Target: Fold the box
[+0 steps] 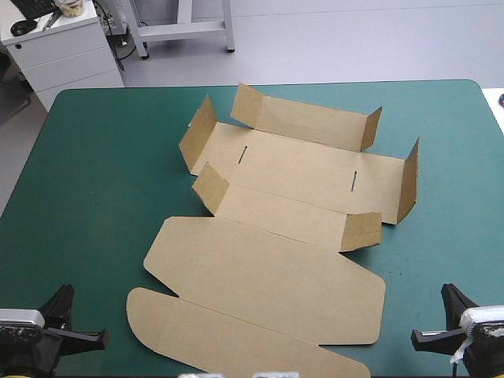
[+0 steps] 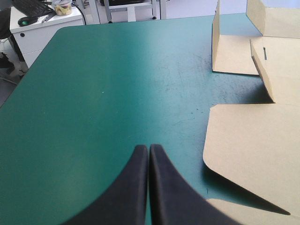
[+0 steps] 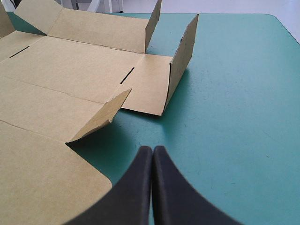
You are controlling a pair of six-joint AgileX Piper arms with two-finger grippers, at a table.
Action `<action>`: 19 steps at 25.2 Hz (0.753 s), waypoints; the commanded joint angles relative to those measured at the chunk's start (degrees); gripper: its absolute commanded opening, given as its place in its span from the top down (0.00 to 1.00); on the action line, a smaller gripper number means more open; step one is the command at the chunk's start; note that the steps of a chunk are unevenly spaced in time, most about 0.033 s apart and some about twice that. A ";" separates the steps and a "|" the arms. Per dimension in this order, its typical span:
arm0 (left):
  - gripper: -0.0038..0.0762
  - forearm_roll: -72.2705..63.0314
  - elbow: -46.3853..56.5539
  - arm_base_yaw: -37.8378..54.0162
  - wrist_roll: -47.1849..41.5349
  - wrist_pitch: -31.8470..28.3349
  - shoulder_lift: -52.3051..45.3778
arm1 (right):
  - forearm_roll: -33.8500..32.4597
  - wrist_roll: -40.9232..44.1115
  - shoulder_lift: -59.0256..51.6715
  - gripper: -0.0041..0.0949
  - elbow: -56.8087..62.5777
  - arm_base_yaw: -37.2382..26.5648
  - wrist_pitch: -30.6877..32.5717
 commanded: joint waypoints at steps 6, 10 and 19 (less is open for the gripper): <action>0.96 -0.24 -1.36 -0.40 -0.03 -4.38 1.33 | -0.30 0.00 -0.20 0.98 -1.89 0.32 -3.96; 0.96 -0.24 -1.36 -0.40 -0.03 -4.38 1.33 | -0.30 0.00 -0.20 0.97 -1.89 0.32 -3.96; 0.96 -0.24 -1.36 -0.40 -0.03 -4.38 1.33 | -0.42 0.00 -0.20 0.39 -1.89 0.32 -3.96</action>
